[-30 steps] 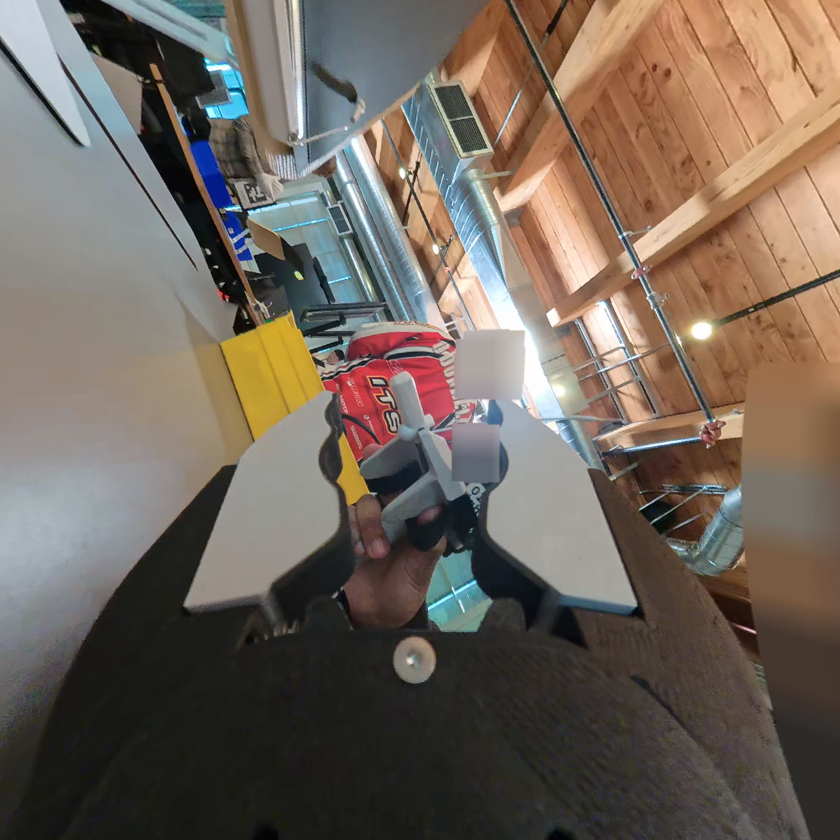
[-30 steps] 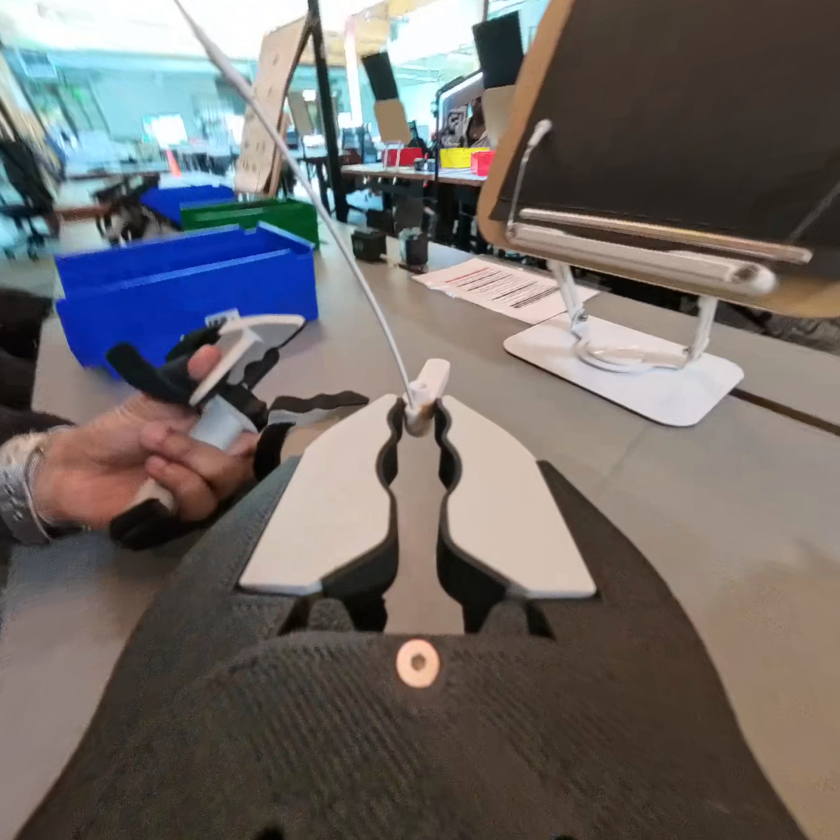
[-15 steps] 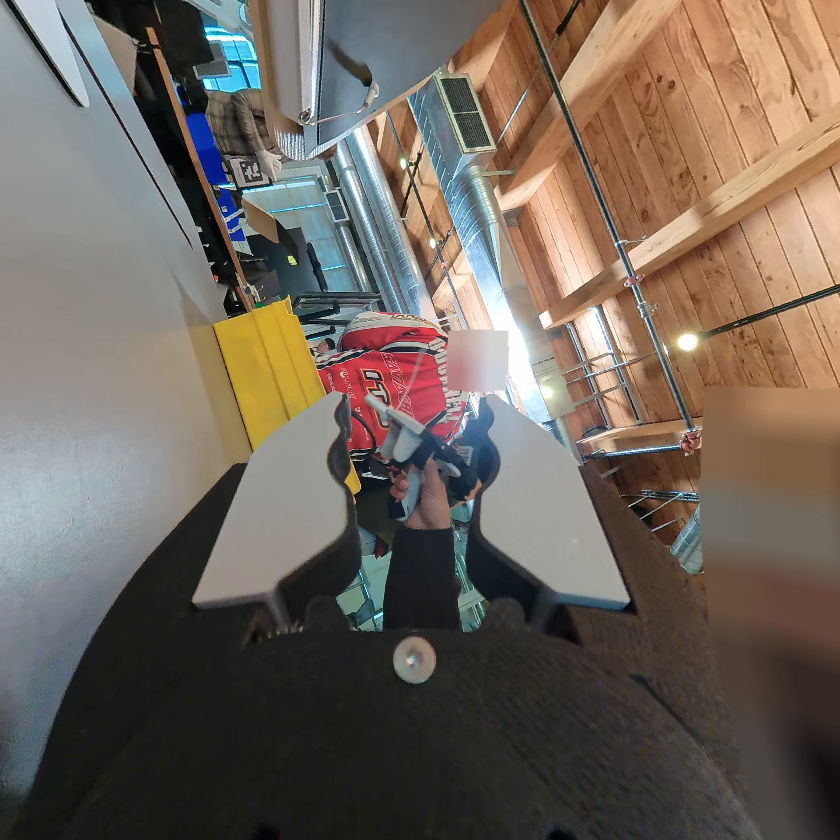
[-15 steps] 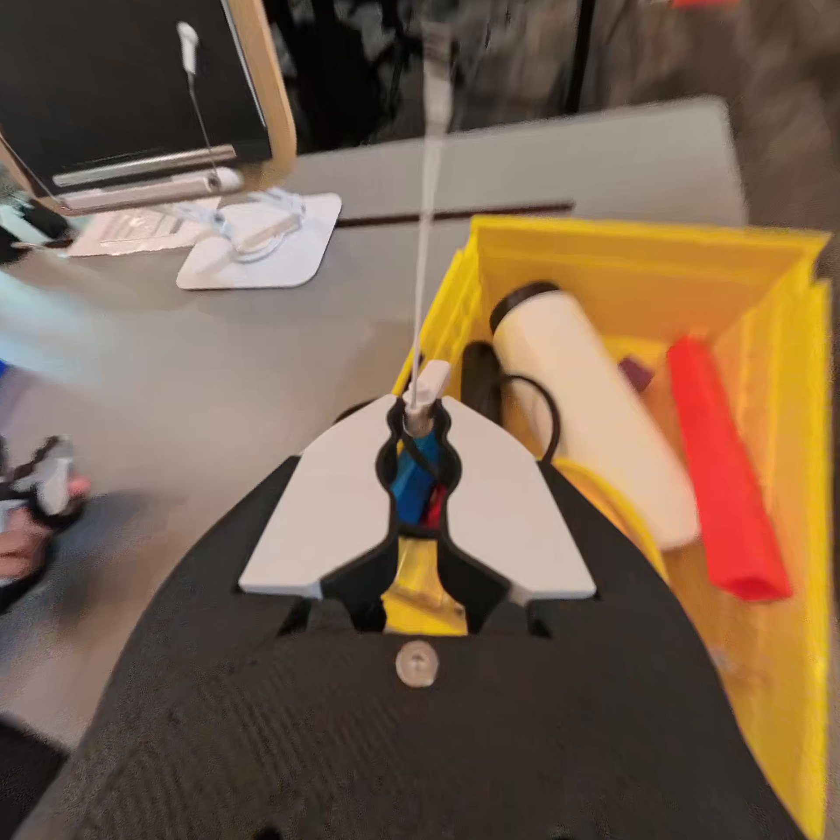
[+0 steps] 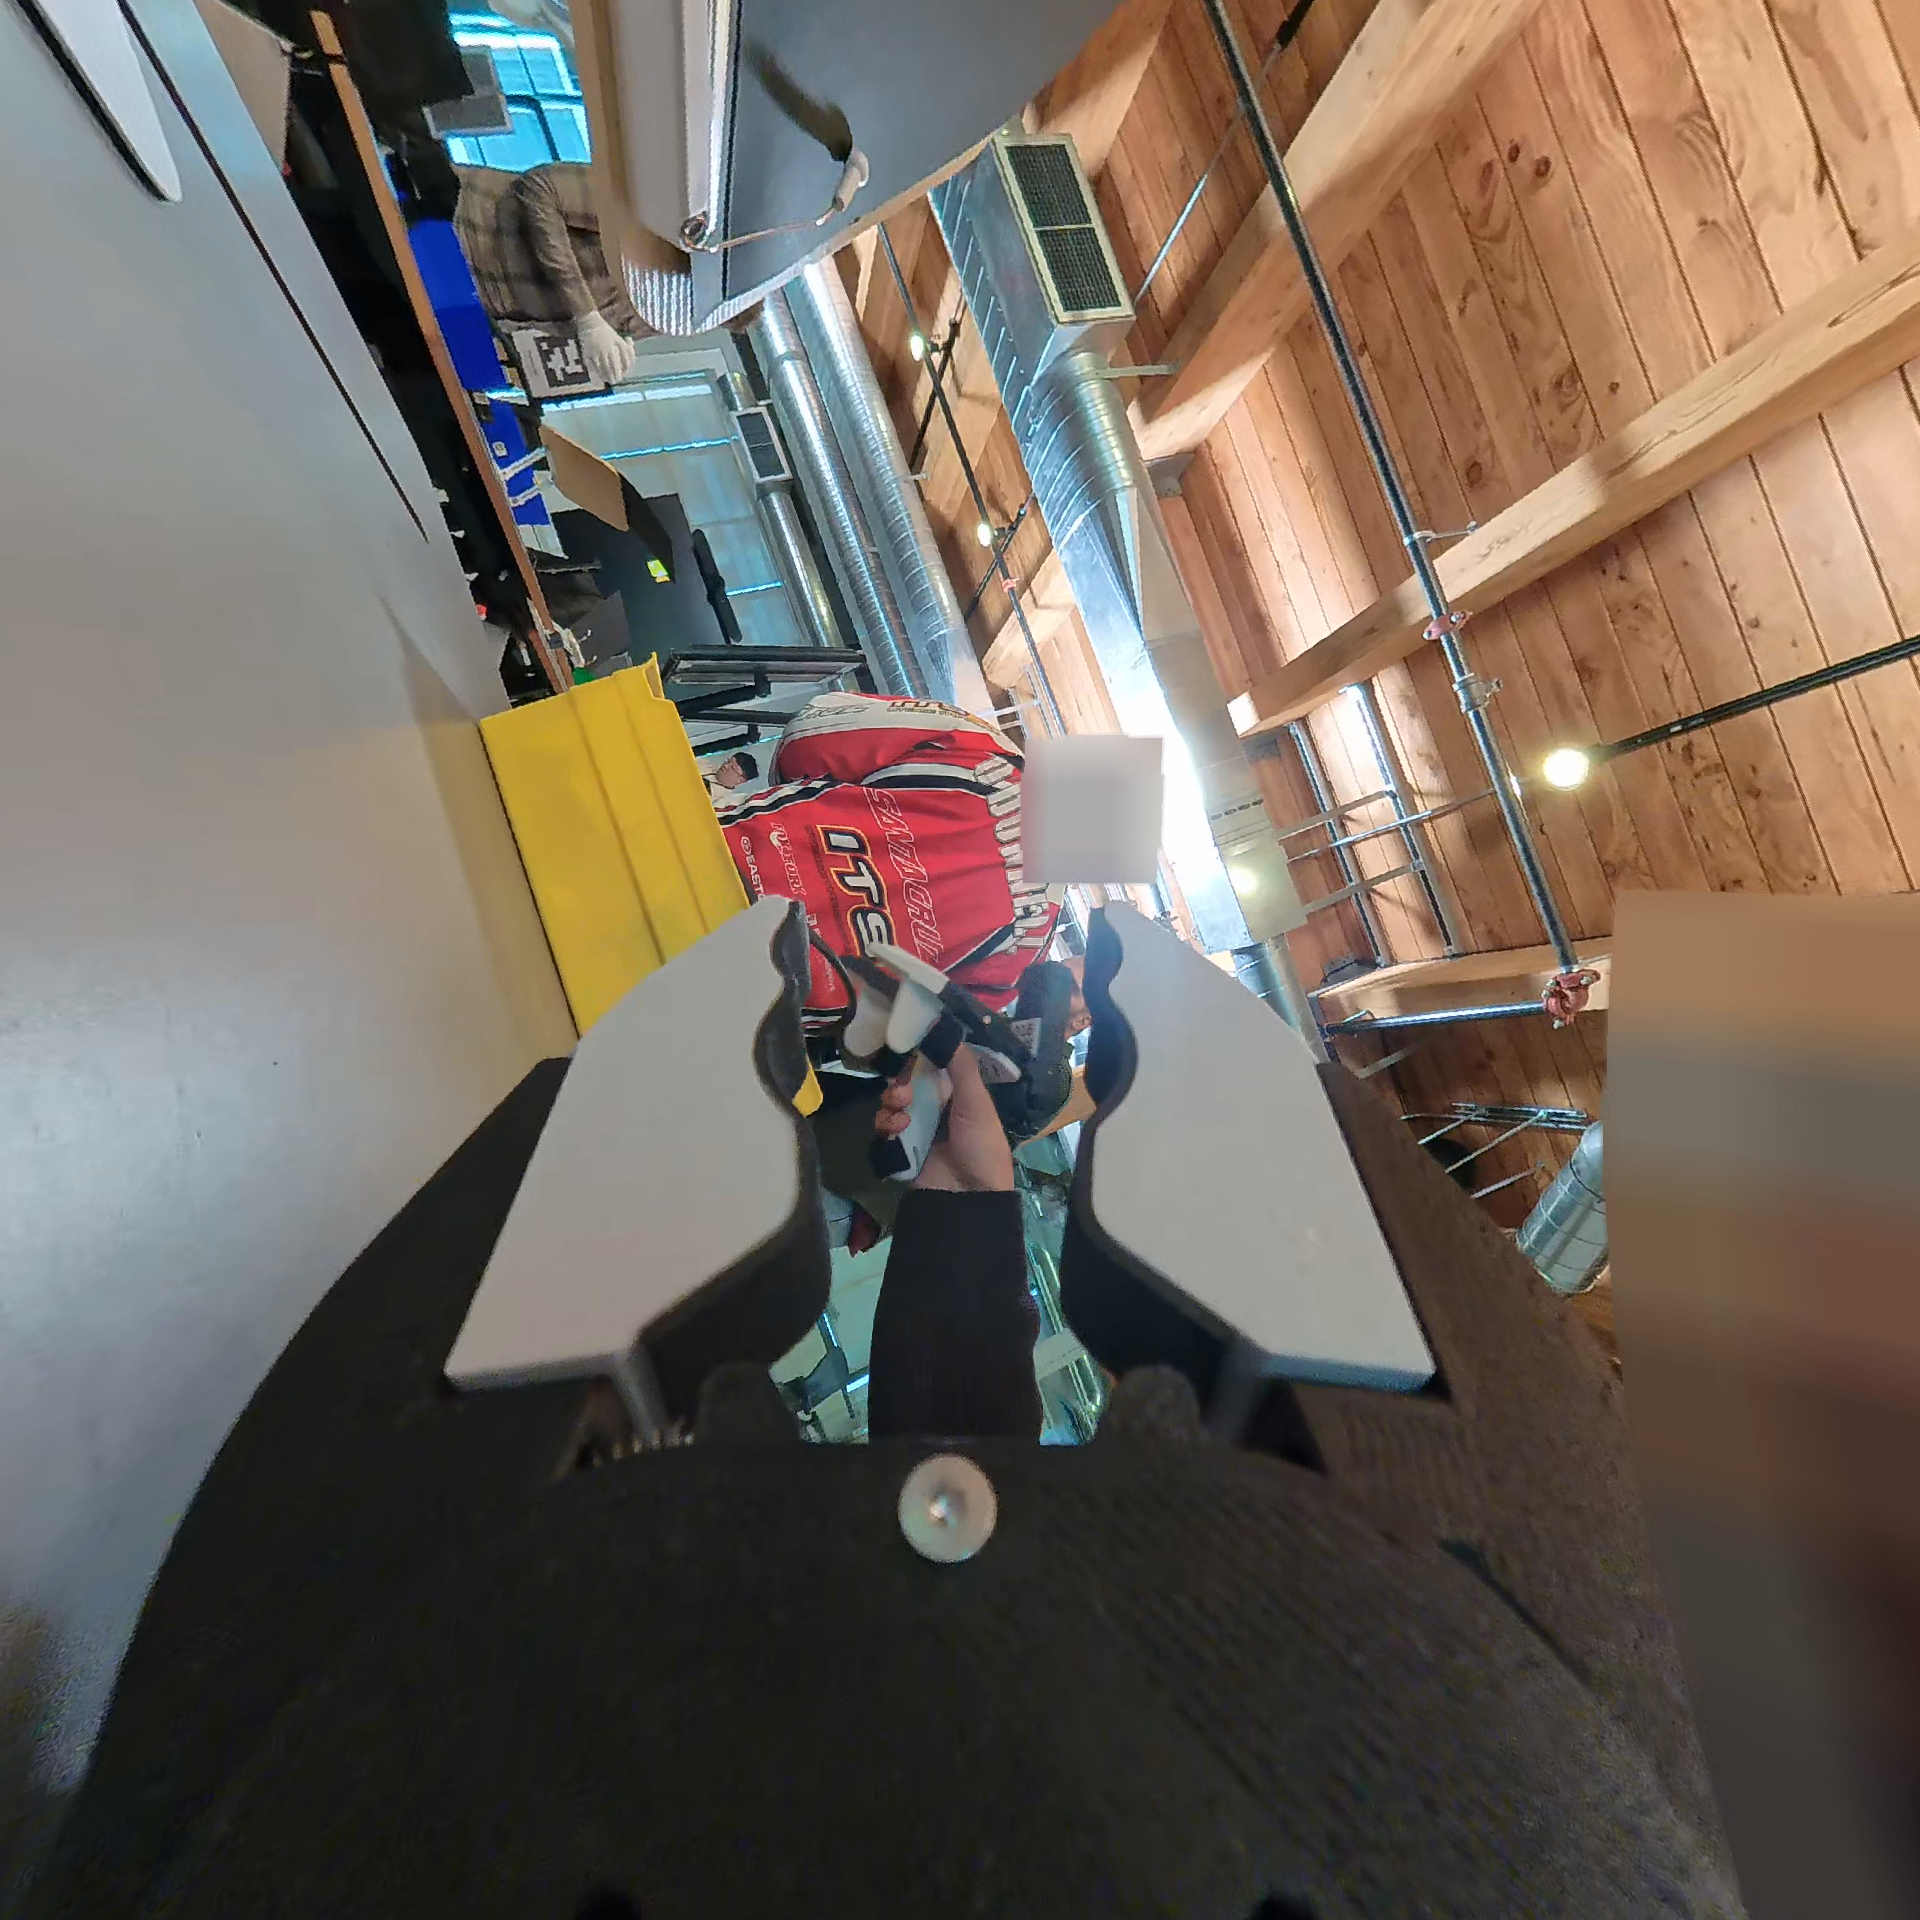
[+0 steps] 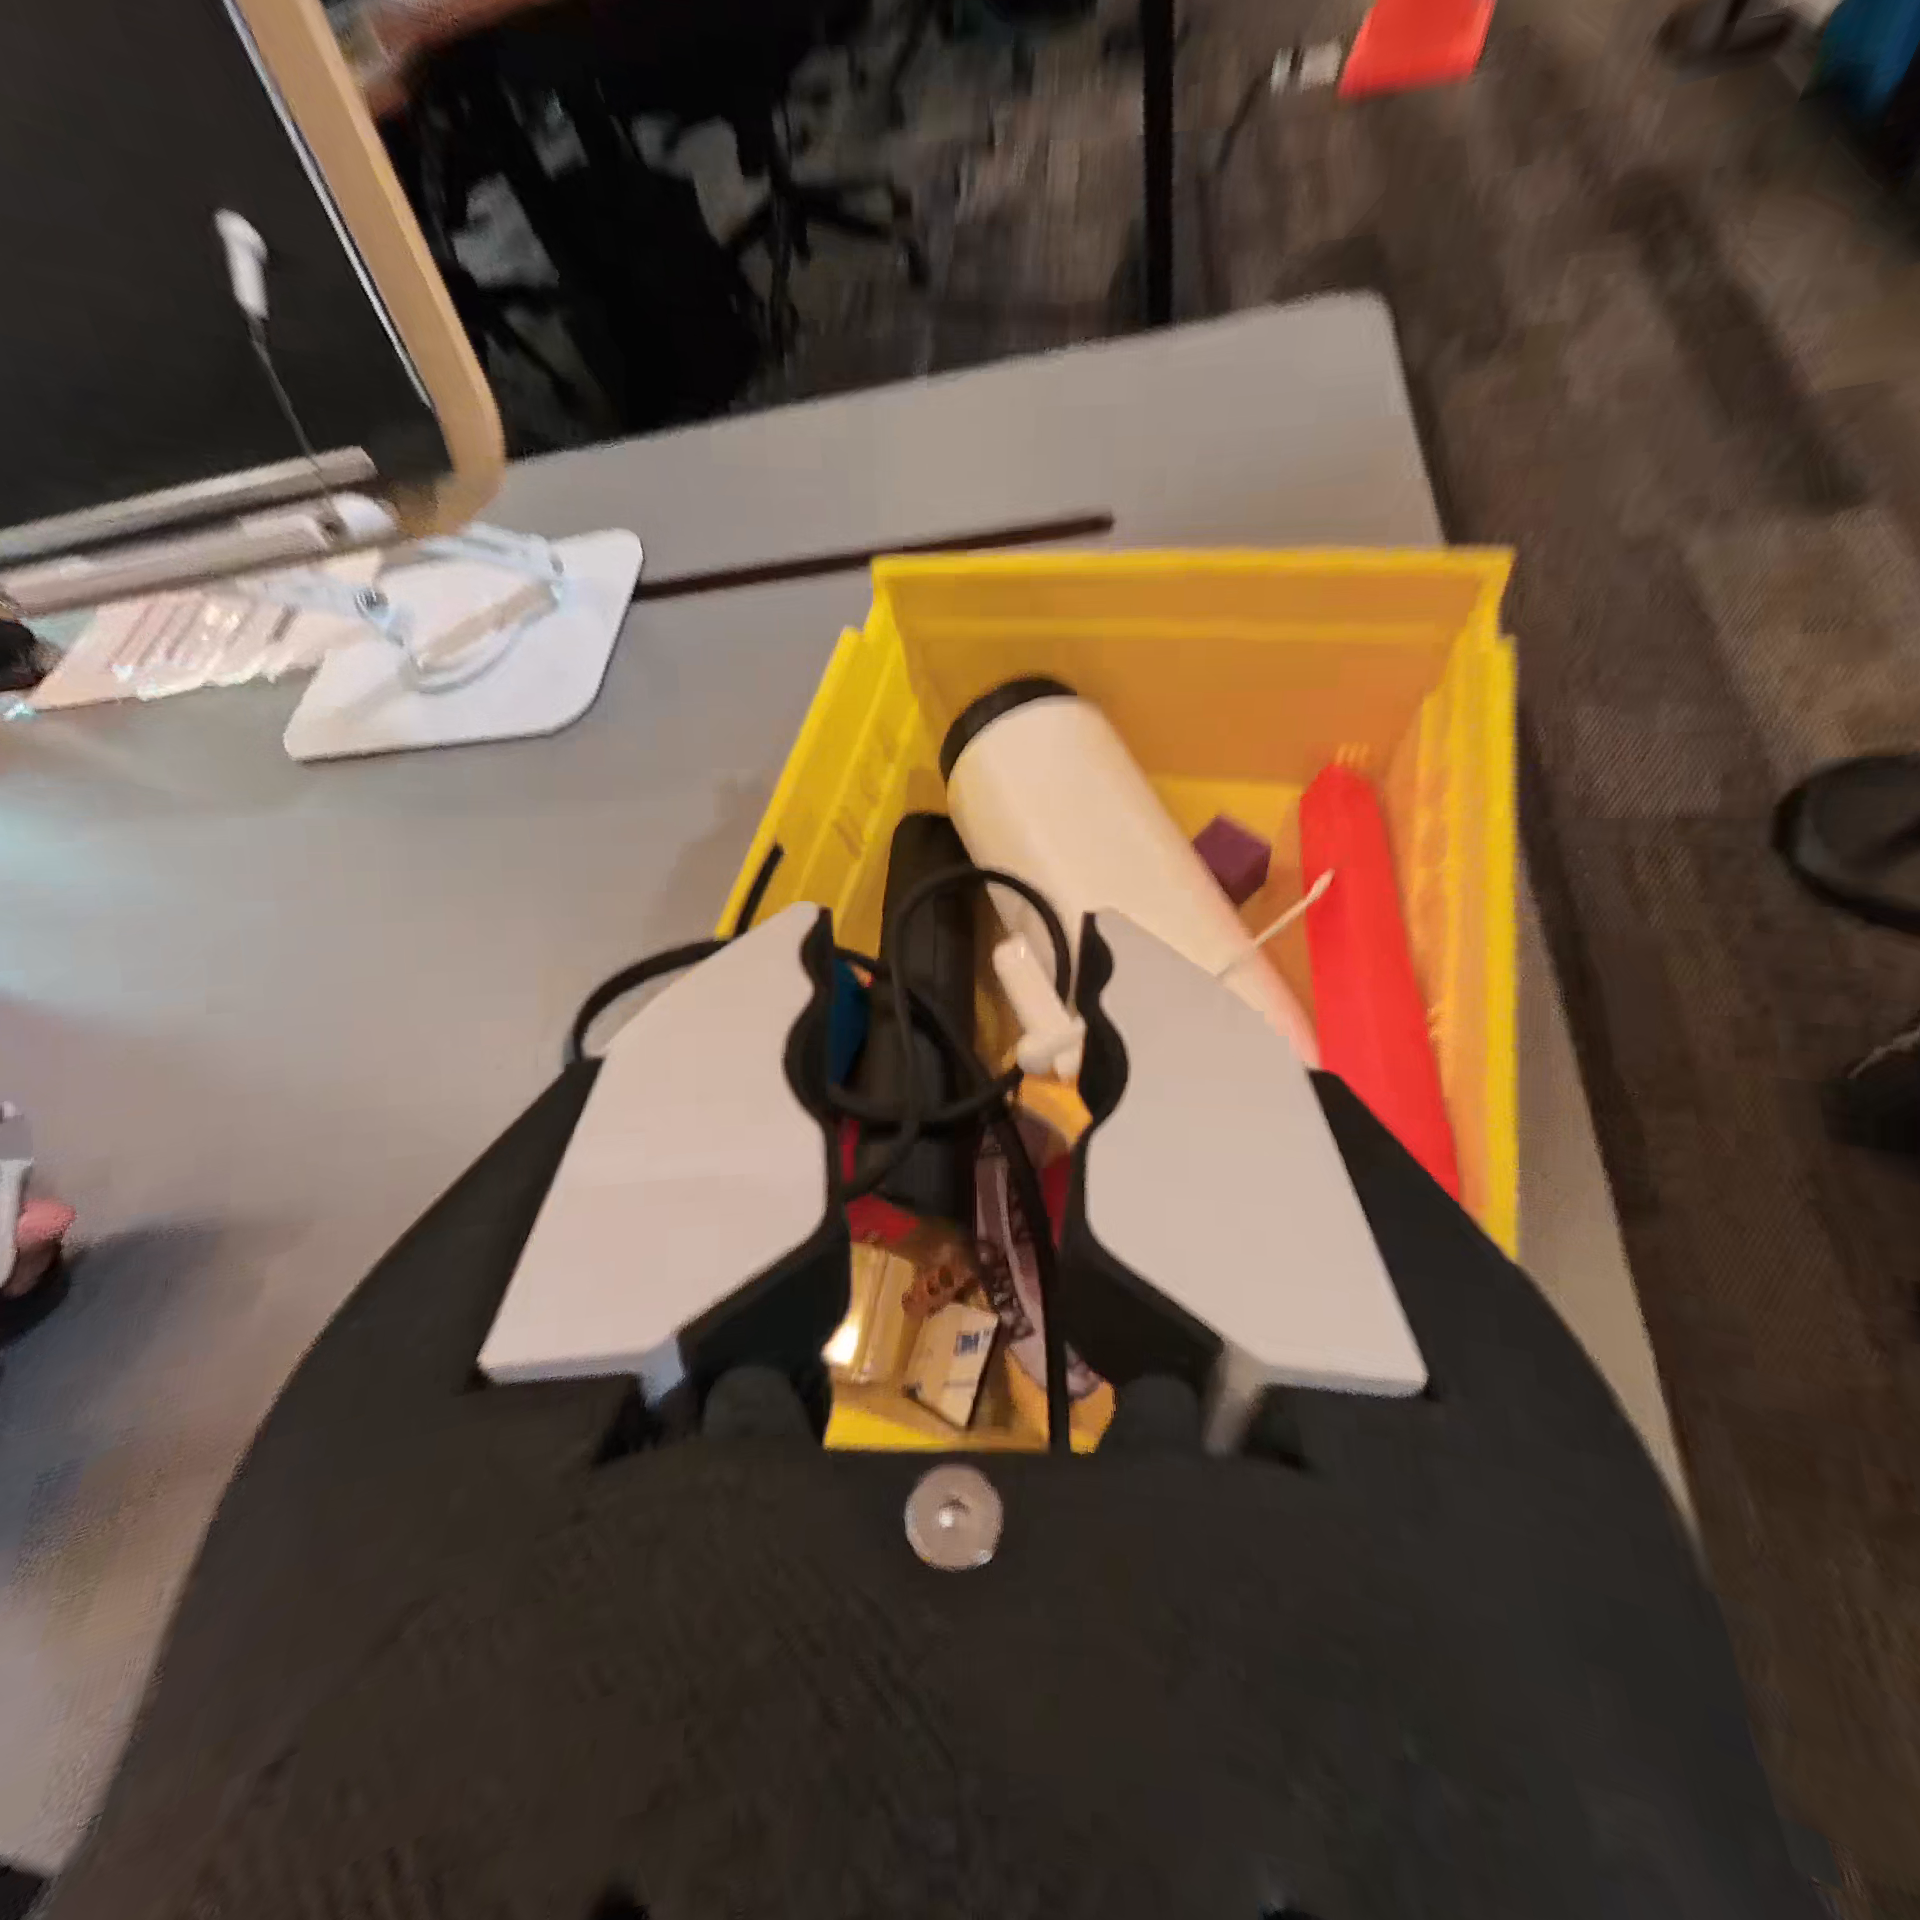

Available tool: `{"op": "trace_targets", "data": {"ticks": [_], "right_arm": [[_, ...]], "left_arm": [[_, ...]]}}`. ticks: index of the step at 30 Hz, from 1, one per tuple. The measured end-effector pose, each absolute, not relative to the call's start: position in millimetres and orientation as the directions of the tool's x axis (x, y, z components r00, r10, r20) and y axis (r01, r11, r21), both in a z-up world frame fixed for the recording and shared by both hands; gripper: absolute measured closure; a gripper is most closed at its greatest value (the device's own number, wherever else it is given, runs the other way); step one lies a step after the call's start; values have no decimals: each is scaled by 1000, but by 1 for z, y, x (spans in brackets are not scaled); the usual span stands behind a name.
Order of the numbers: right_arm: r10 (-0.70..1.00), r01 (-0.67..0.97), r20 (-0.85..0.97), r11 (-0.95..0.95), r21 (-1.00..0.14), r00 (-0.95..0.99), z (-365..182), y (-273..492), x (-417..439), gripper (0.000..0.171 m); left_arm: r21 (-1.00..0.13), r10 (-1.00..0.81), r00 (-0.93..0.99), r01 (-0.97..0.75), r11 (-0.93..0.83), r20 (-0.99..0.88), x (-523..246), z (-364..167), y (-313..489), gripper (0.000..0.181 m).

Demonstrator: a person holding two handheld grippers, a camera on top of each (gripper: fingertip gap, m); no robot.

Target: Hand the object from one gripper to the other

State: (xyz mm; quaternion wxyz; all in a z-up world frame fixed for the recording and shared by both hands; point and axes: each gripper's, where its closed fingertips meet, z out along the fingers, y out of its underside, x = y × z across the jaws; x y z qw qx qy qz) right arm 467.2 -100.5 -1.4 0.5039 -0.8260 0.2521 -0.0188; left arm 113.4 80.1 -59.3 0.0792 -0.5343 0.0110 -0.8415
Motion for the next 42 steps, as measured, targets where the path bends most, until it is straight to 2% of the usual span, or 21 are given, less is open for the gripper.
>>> {"op": "trace_targets", "data": {"ticks": [4, 7, 10, 12, 17, 21, 24, 29, 32, 34, 37, 42], "right_arm": [[-313, -236, -154, -241, -941, 937, 49, -85, 435, 136], [-122, -168, -148, -173, -971, 981, 74, -60, 380, 138], [98, -109, -122, -128, -986, 988, 80, -31, 312, 135], [208, -11, -39, -133, -991, 977, 64, -11, 263, 139], [418, 281, 179, -198, -939, 891, -24, 27, 142, 146], [505, 436, 305, -160, -886, 807, -79, 31, 91, 145], [557, 472, 313, -165, -866, 769, -99, 29, 79, 145], [576, 419, 239, -201, -886, 782, -105, 28, 80, 144], [578, 418, 230, -214, -883, 783, -109, 29, 83, 145], [580, 436, 246, -214, -874, 776, -111, 29, 83, 145], [589, 467, 272, -207, -860, 761, -114, 29, 82, 145], [616, 470, 262, -201, -860, 743, -117, 35, 72, 145]], "left_arm": [[-136, -169, -416, 107, -985, 894, 115, -57, 76, 130], [-175, -202, -406, 103, -979, 891, 116, -56, 72, 130], [-263, -283, -380, 105, -959, 881, 117, -53, 69, 131], [-355, -369, -353, 106, -929, 860, 117, -49, 66, 133], [-605, -604, -232, 74, -793, 763, 120, -49, 60, 139], [-771, -772, -120, 69, -634, 624, 111, -39, 70, 146], [-849, -858, -23, 132, -512, 514, 82, -2, 104, 153], [-853, -849, 219, 338, -397, 481, -31, 89, 199, 158], [-846, -777, 363, 363, -391, 515, -113, 97, 243, 157], [-862, -705, 498, 332, -384, 506, -161, 79, 270, 156], [-880, -561, 707, 190, -436, 431, -216, 26, 301, 156], [-790, -426, 852, -26, -613, 303, -259, -61, 309, 153]]}}
